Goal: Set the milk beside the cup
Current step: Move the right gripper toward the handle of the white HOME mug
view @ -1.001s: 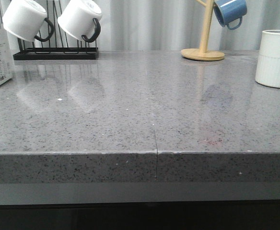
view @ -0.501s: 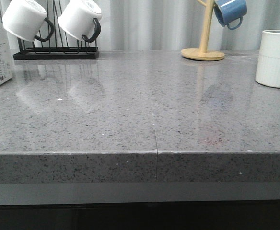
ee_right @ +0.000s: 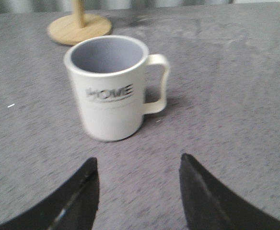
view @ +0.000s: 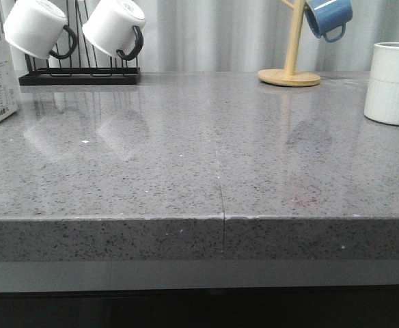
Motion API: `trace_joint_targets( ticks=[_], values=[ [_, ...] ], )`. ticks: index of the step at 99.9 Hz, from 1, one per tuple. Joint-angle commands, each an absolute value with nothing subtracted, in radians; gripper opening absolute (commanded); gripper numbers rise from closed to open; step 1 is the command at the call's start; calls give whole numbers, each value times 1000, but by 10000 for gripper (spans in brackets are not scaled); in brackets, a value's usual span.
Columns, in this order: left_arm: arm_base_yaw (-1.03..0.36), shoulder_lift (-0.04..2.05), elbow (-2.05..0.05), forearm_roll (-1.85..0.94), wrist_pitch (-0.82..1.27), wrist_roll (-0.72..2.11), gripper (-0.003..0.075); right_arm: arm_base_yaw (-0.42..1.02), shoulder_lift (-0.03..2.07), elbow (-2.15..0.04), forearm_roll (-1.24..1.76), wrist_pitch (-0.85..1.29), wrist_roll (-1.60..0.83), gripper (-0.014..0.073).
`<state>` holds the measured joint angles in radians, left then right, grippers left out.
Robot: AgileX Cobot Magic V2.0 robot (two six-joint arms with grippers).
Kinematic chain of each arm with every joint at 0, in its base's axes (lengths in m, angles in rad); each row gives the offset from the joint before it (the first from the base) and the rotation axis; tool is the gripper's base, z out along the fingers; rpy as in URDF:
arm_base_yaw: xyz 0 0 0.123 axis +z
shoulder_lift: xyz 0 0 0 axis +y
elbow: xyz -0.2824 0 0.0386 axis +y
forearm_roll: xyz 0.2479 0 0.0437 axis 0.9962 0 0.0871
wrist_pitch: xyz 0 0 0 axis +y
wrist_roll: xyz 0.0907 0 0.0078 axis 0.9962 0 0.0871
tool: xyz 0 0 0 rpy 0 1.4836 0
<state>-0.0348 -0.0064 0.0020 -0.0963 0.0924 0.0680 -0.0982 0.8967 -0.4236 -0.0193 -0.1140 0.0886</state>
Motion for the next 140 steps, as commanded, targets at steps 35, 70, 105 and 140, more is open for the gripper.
trace_joint_targets(
  ticks=[35, 70, 105, 140],
  values=[
    [-35, -38, 44, -99, 11, 62, -21, -193, 1249, -520, -26, -548, 78, 405],
    [-35, -38, 44, -99, 11, 62, -21, -191, 1427, -658, -30, -550, 79, 405],
    [-35, -38, 44, -99, 11, 62, -21, -168, 1560, -782, -30, -540, 79, 405],
    [-35, -38, 44, -99, 11, 62, -20, -152, 1650, -848, -30, -562, 79, 125]
  ],
)
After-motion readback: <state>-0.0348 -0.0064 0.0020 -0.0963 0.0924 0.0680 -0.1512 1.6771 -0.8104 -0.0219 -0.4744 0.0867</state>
